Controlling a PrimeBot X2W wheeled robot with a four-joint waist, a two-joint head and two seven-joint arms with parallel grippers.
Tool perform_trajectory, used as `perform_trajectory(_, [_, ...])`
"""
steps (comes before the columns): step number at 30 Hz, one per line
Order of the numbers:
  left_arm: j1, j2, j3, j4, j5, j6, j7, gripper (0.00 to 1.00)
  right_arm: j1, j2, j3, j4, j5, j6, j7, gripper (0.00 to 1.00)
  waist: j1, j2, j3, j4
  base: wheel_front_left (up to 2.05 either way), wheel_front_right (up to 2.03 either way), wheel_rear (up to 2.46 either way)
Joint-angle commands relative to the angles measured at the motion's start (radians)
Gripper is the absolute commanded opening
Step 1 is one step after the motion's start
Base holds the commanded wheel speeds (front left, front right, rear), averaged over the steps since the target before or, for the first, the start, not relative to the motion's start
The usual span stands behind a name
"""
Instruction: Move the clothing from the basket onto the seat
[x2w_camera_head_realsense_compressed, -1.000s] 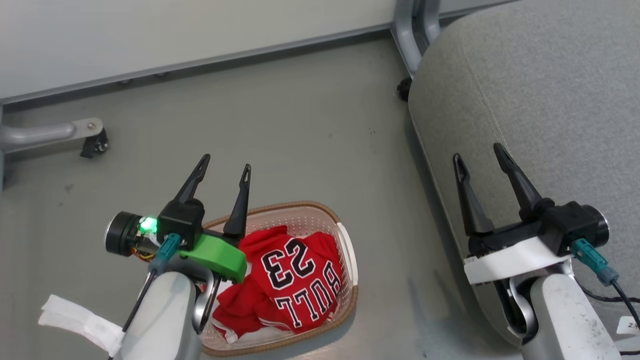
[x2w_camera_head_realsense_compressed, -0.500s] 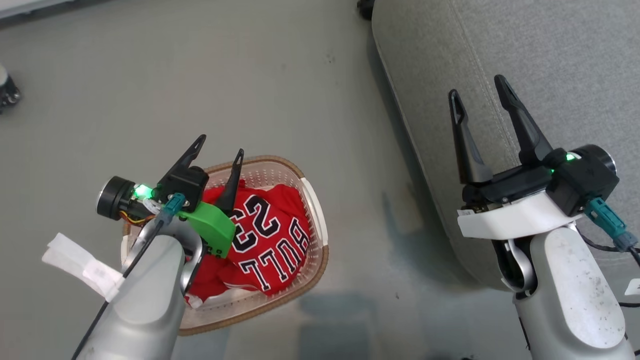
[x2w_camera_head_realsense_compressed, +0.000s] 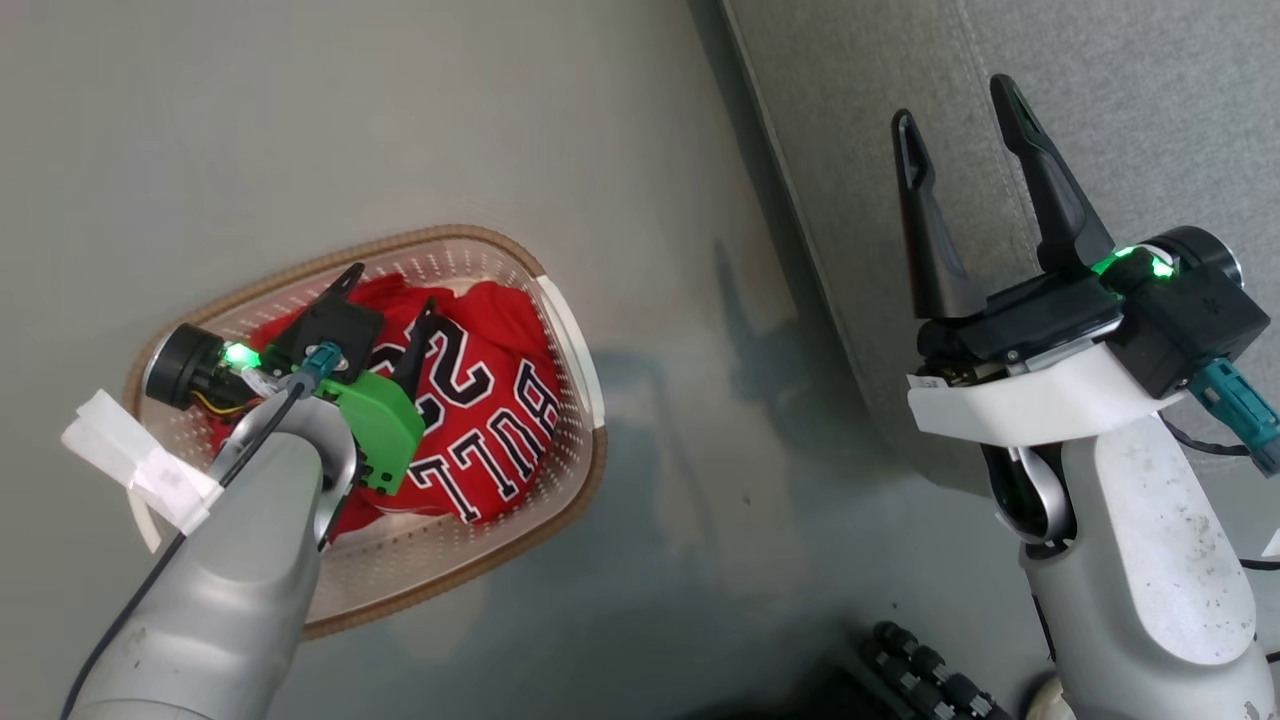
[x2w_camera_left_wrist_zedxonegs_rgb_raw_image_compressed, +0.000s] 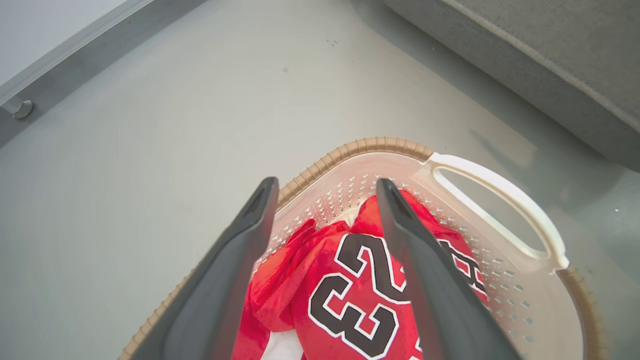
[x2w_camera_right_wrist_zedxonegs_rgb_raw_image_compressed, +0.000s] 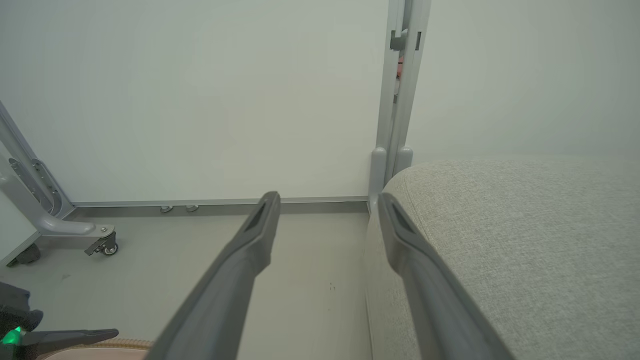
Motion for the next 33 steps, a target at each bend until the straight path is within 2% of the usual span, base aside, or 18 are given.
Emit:
perform_trajectory(1, [-0.029, 0.014, -0.011, 0.025, -0.003, -0.002, 0.001, 1.00, -0.016, -0.001, 0.003, -0.007, 0.005, 0.000, -0.003, 1.00, -0.0001, 0.0075, 0.073, -0.041, 0.00, 0.00, 0.00])
perform_trajectory(17, [-0.239, 0.063, -0.143, 0.260, 0.000, -0.001, 0.005, 1.00, -0.061, -0.001, 0.005, -0.050, 0.028, 0.000, -0.003, 1.00, -0.0001, 0.0075, 0.263, -0.069, 0.00, 0.00, 0.00])
perform_trajectory(28, [-0.331, 0.093, -0.239, 0.320, 0.002, -0.001, 0.064, 1.00, -0.066, -0.001, 0.009, -0.056, 0.037, 0.000, -0.003, 1.00, -0.0001, 0.0075, 0.336, -0.072, 0.00, 0.00, 0.00])
perform_trajectory(33, [-0.323, 0.085, -0.275, 0.332, -0.033, -0.001, 0.116, 1.00, -0.068, -0.001, 0.002, -0.056, 0.037, 0.000, -0.003, 1.00, -0.0001, 0.0075, 0.347, -0.068, 0.00, 0.00, 0.00])
